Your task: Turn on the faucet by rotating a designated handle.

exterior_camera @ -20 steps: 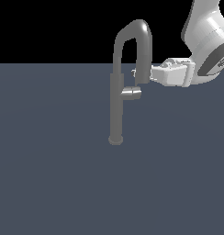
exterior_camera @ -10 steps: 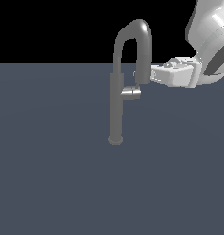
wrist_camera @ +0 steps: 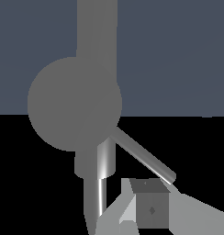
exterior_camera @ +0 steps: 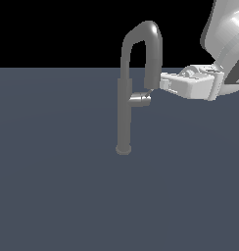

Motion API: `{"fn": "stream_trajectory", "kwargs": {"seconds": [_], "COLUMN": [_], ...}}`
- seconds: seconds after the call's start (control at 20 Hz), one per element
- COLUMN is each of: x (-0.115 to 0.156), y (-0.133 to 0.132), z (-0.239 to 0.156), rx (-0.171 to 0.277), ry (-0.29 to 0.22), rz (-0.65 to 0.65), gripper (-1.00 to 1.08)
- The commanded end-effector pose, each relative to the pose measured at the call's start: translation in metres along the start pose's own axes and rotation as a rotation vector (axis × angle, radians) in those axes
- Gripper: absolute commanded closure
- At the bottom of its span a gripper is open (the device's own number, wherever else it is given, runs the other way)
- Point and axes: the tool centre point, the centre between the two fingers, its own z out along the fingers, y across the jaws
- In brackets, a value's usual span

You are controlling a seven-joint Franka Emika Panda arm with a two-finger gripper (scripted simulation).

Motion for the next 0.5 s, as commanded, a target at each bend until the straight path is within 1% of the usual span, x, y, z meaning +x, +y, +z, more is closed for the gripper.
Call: {"fn": "stream_trajectory", "kwargs": {"seconds": [0.0, 0.25, 0.3, 0.35, 0.45], "x": [0.009, 0.033, 0.033, 0.016, 0.03], "y": [0.006, 0.023, 0.023, 0.014, 0.017], "z": [0.0, 0.0, 0.0, 0.0, 0.0], "rx": [0.0, -0.001, -0.001, -0.004, -0.003], "ry": [-0.002, -0.007, -0.007, 0.002, -0.001], "rz": [0.006, 0.017, 0.017, -0.012, -0.003], "gripper": [1.08, 1.08, 1.08, 1.08, 1.08]}}
